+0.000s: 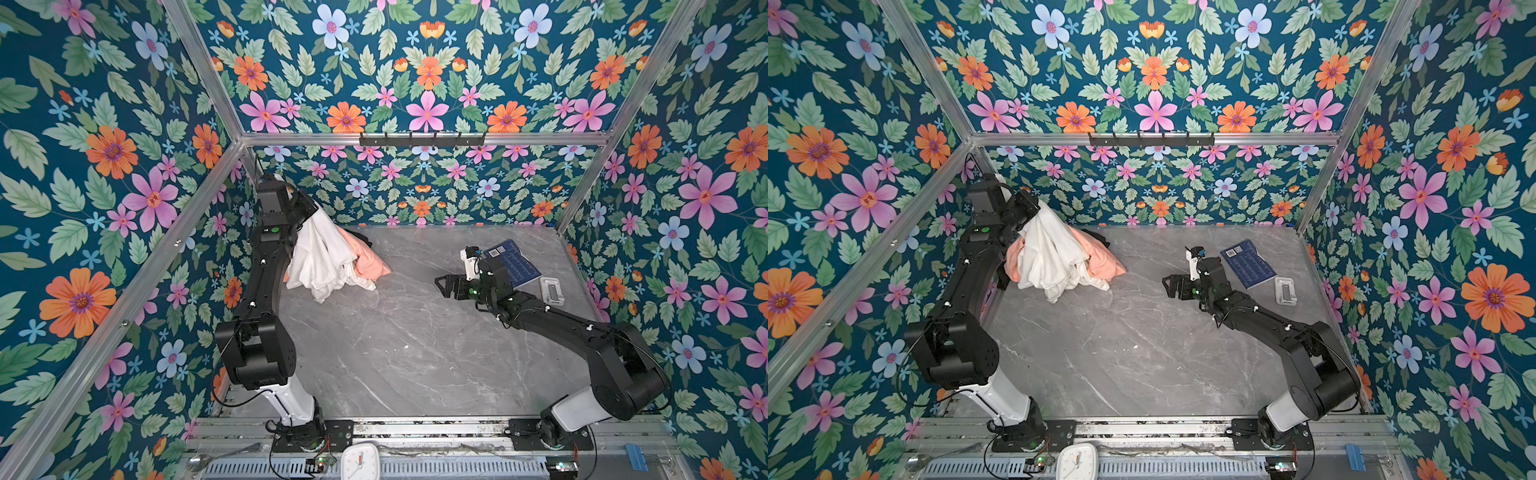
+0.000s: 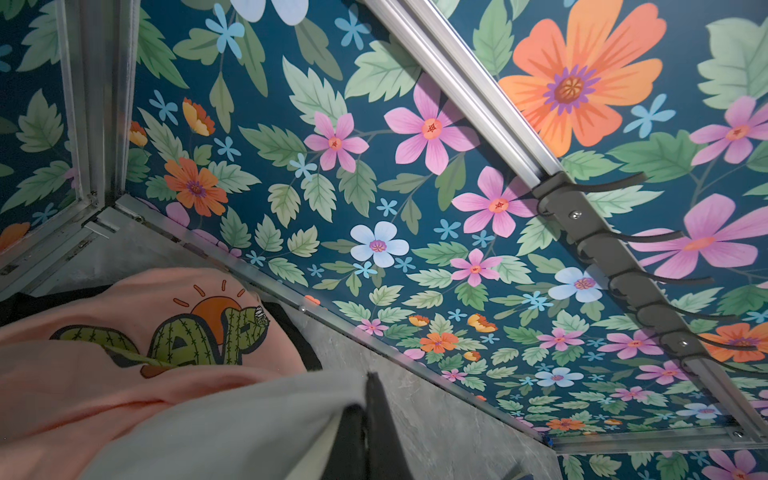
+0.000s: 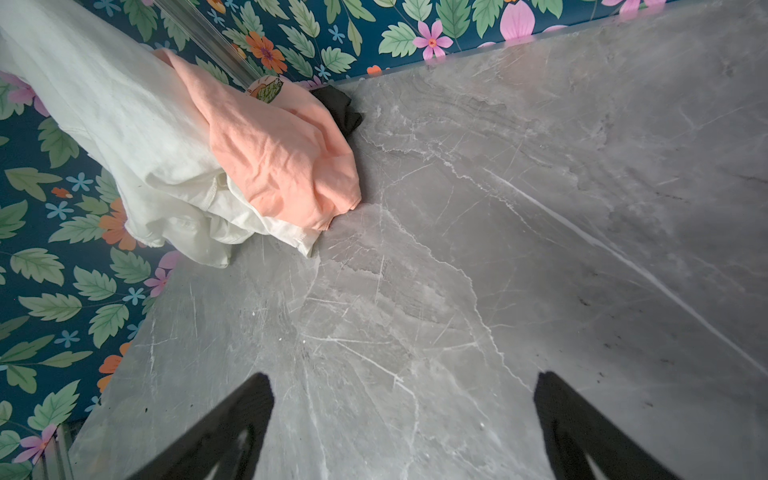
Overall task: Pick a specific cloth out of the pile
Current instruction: 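Raise the white cloth higher with the left gripper, pulling it free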
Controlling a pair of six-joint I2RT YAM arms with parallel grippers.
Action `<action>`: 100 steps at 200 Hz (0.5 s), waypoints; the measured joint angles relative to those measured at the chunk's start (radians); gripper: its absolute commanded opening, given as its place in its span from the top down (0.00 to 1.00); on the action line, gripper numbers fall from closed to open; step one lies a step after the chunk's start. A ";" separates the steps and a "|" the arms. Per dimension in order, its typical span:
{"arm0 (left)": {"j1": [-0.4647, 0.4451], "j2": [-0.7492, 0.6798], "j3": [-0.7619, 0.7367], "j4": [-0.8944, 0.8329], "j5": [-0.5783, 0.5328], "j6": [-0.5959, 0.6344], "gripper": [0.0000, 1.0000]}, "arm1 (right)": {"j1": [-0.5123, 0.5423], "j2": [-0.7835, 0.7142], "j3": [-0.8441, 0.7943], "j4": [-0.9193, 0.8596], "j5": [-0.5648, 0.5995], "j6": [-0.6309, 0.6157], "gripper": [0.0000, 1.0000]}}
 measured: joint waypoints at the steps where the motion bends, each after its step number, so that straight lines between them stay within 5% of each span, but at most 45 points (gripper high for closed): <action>1: 0.000 -0.001 0.000 -0.001 0.000 0.000 1.00 | 0.000 0.000 0.000 0.000 0.000 0.000 0.01; 100: 0.000 -0.045 0.021 -0.005 0.003 0.000 1.00 | 0.013 -0.016 0.000 -0.014 0.000 0.000 0.01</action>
